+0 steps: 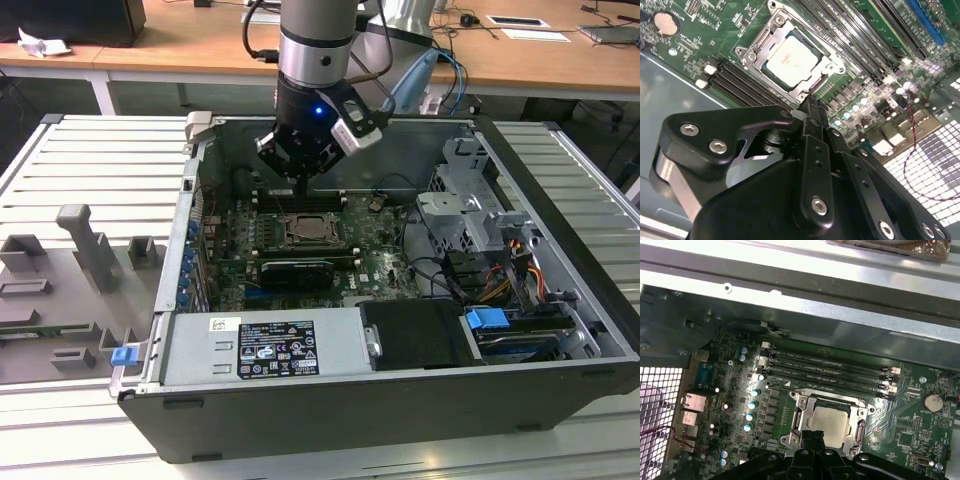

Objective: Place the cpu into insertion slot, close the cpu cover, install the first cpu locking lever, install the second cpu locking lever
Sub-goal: 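Install the first cpu locking lever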

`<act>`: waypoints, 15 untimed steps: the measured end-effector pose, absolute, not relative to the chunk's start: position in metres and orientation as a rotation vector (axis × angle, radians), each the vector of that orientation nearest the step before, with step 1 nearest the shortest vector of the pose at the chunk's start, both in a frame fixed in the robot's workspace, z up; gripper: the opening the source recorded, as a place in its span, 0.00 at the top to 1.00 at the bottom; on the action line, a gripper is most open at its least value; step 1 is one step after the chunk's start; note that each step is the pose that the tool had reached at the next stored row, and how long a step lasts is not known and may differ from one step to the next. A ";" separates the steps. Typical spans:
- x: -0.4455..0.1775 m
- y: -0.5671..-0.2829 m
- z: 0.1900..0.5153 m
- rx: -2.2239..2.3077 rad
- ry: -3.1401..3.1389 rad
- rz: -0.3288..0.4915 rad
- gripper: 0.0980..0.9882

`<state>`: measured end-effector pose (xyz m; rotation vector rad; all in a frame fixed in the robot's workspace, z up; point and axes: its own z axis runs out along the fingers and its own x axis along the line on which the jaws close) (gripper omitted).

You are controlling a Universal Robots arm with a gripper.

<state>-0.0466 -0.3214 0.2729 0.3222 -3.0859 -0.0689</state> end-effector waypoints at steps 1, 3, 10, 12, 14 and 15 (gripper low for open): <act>-0.047 -0.321 0.273 0.344 -3.083 -0.068 0.99; -0.047 -0.322 0.273 0.386 -3.078 -0.068 0.99; -0.047 -0.322 0.273 0.487 -3.062 -0.066 0.99; -0.047 -0.322 0.273 0.510 -3.058 -0.065 0.99; -0.047 -0.322 0.273 0.540 -3.052 -0.065 0.99; -0.047 -0.322 0.273 0.570 -3.046 -0.064 0.99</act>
